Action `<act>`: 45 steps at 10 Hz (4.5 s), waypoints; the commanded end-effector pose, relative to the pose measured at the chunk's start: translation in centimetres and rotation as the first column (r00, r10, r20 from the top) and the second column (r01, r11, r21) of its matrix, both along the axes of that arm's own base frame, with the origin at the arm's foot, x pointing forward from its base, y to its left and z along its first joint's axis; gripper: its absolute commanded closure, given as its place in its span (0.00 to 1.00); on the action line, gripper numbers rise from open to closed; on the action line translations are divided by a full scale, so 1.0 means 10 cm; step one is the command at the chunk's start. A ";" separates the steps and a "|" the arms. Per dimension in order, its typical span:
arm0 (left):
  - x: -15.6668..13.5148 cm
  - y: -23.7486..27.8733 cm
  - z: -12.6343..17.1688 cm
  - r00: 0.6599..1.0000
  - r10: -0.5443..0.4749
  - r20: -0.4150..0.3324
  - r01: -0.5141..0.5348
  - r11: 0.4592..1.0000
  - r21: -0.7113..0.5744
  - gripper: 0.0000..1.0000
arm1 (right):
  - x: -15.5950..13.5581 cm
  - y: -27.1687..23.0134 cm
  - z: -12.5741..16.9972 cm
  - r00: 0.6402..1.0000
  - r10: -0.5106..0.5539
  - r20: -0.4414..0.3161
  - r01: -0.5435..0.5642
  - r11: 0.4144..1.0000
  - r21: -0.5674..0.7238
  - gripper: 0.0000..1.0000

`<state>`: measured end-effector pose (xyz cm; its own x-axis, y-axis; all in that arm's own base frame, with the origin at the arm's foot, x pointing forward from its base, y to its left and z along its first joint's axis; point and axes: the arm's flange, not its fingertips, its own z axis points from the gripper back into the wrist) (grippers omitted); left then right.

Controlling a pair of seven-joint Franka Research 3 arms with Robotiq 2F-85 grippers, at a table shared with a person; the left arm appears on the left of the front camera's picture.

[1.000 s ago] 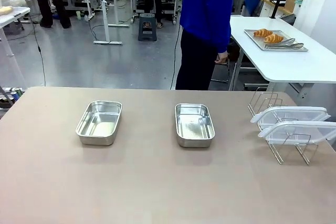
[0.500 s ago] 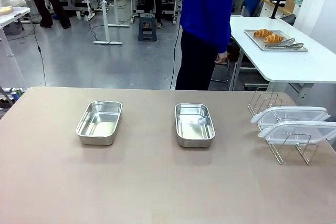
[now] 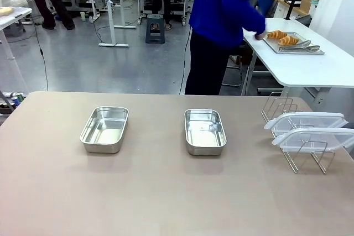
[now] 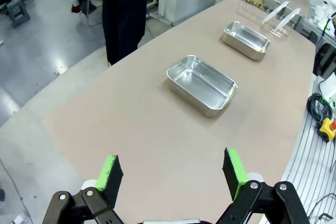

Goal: Place the bread in airtight containers.
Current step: Lift both Airtight Container.

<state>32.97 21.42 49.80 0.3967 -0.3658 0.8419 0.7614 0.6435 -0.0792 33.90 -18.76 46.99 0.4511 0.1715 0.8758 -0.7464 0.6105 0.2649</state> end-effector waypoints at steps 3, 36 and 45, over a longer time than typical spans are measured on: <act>0.01 0.01 0.00 0.999 -0.015 0.032 0.015 1.000 -0.013 0.00 | 0.04 -0.02 0.01 0.999 0.010 0.036 -0.010 1.000 0.007 0.00; 0.01 0.01 0.00 0.999 -0.015 0.032 0.015 1.000 -0.013 0.00 | 0.04 -0.02 0.01 0.999 0.010 0.036 -0.010 1.000 0.007 0.00; 0.01 0.01 0.00 0.999 -0.015 0.032 0.015 1.000 -0.013 0.00 | 0.04 -0.02 0.01 0.999 0.010 0.036 -0.010 1.000 0.007 0.00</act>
